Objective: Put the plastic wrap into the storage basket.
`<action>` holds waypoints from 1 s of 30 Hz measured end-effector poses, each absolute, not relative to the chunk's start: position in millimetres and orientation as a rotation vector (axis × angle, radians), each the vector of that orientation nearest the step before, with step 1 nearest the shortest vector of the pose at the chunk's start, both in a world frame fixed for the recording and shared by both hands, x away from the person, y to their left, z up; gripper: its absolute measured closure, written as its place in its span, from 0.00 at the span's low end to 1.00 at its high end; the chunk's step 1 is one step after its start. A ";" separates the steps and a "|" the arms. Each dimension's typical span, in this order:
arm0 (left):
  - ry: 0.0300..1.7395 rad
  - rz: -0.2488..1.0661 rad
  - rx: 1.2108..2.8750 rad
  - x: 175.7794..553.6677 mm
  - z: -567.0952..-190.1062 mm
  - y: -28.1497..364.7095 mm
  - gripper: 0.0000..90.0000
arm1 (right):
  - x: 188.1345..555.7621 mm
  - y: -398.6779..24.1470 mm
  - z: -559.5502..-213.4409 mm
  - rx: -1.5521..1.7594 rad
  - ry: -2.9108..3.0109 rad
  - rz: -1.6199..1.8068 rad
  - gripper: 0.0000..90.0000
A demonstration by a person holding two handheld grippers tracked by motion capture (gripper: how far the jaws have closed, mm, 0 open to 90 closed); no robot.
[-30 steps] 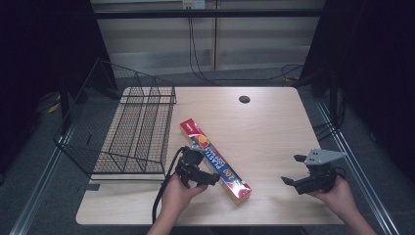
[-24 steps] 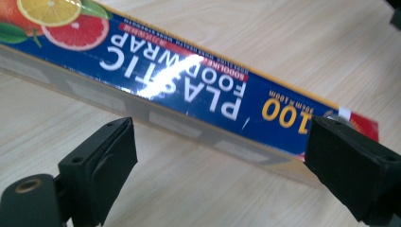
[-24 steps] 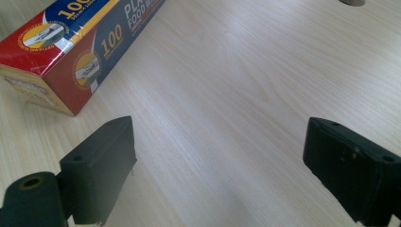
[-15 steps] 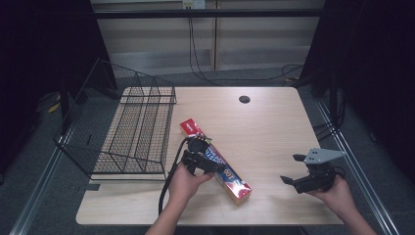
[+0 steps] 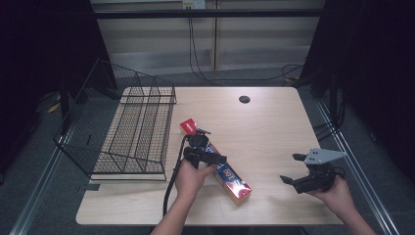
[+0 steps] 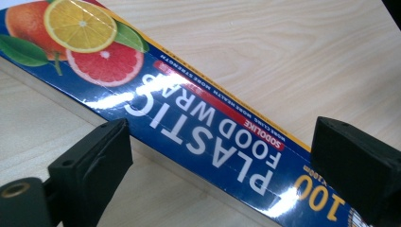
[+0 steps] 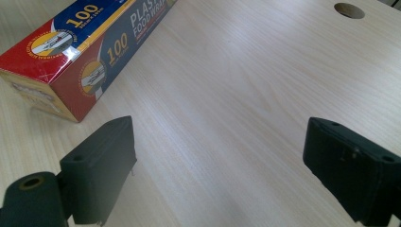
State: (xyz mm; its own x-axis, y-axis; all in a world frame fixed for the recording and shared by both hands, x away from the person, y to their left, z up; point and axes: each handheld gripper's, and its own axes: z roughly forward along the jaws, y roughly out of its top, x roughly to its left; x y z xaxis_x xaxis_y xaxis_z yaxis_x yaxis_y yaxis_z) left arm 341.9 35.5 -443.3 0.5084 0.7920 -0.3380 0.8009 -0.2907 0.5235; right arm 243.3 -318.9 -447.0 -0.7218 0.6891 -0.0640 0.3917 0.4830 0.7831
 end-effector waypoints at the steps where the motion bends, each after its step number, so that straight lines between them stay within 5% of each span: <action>1: 1.305 -0.017 2.096 342.1 -443.5 35.0 0.06 | 243.3 -319.0 -446.9 0.906 2.361 1.108 0.11; 30: 1.424 0.198 2.106 332.9 -445.9 7.1 0.00 | 243.4 -317.2 -447.1 0.919 2.356 1.121 0.11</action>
State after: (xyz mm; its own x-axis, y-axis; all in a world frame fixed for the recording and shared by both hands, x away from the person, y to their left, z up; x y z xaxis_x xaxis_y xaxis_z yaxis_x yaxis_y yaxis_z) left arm 332.9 7.1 -445.9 0.4184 0.8872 -0.1945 0.8008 -0.2592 0.5400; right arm 243.4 -317.2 -447.1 -0.7173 0.6948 -0.0522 0.3978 0.4699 0.7880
